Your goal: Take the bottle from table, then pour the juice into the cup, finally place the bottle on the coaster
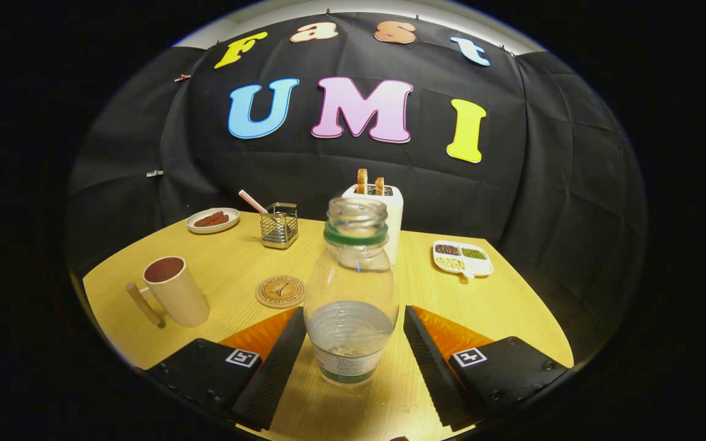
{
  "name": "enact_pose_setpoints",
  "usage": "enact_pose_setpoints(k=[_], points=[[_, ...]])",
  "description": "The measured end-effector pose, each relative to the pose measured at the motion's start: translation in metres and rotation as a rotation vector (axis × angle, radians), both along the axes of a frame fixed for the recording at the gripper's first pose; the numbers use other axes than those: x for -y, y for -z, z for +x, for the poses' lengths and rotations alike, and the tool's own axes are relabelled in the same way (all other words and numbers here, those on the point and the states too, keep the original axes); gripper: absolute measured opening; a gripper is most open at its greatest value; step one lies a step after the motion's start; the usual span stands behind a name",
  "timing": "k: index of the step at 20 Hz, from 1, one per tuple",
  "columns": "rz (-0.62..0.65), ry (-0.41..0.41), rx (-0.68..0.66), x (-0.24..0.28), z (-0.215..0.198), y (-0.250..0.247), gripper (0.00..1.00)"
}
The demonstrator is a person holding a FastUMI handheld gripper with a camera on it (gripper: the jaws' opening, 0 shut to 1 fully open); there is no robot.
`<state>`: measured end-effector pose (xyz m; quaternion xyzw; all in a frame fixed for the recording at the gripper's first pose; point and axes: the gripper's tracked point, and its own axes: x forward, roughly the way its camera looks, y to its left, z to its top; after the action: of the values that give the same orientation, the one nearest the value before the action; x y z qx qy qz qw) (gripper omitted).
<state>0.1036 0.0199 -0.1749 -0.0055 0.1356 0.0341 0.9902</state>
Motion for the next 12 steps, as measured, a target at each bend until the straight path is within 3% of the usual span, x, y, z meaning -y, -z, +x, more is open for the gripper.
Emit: enact_pose_setpoints(k=[5,8,12], points=[[-0.002,0.003,-0.009,0.0002,0.0039,0.0049,0.96],[-0.002,-0.004,-0.006,-0.0019,0.0076,0.0042,0.82],[-0.007,-0.010,-0.009,-0.0012,0.0086,0.0037,0.80]])
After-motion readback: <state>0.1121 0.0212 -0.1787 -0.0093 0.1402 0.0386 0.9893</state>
